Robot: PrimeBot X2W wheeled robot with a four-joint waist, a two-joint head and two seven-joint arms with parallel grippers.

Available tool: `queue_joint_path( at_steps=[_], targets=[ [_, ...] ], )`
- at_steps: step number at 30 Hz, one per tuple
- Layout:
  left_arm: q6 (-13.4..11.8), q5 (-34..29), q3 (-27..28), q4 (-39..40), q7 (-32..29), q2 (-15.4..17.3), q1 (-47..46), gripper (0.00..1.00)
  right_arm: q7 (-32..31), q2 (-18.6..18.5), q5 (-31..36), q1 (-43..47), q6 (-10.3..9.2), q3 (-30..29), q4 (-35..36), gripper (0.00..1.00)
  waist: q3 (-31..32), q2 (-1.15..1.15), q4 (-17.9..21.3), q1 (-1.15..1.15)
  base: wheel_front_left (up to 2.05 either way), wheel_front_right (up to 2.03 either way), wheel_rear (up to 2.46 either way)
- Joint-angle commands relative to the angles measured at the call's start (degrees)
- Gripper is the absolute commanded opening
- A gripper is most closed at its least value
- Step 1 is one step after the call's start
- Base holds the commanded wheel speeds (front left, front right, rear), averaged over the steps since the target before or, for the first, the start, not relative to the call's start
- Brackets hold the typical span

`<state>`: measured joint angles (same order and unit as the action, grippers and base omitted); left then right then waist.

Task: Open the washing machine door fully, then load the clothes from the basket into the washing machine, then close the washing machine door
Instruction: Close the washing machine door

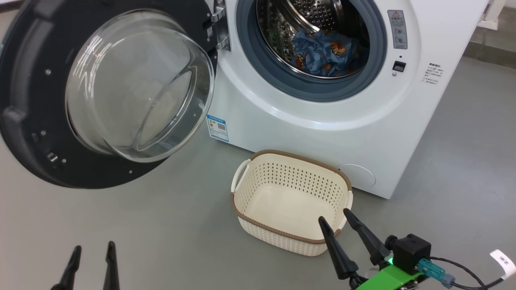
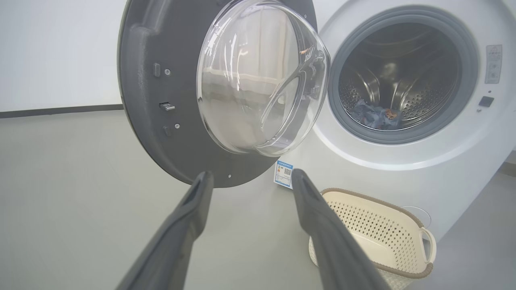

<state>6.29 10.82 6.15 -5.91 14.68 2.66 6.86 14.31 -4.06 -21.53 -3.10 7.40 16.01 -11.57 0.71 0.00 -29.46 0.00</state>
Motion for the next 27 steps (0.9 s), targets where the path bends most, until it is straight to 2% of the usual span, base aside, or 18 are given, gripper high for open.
queue_joint_path(
  at_steps=[1, 10, 20, 27],
  targets=[
    [-0.4, 0.1, 2.4, 2.1, 0.3, 0.5, -0.8, 1.00, 0.7, -0.2, -0.7, -2.5, 0.09, 1.9, 1.0, 1.00, -0.3, 0.00, -0.3, 0.00, 0.00, 0.00, 0.00],
    [-1.7, 0.8, 4.5, 5.6, 0.3, 0.3, 1.2, 1.00, 0.7, -1.3, -2.6, -6.0, 0.09, 6.0, -0.5, 1.00, -0.9, 0.00, -0.7, 0.00, -0.05, -0.05, -0.05],
    [-3.3, 1.6, 3.4, 6.4, 0.3, 0.2, 1.9, 1.00, 0.7, -2.3, -3.5, -6.3, 0.09, 6.2, -0.4, 1.00, -0.5, 0.00, -0.4, 0.00, -0.05, -0.05, -0.05],
    [-3.3, 1.3, 3.0, 5.7, 0.3, 0.2, 1.6, 1.00, 0.7, -2.2, -3.4, -5.2, 0.09, 5.4, -0.2, 1.00, 0.0, 0.00, 0.0, 0.00, 0.00, 0.00, 0.00]
  ],
)
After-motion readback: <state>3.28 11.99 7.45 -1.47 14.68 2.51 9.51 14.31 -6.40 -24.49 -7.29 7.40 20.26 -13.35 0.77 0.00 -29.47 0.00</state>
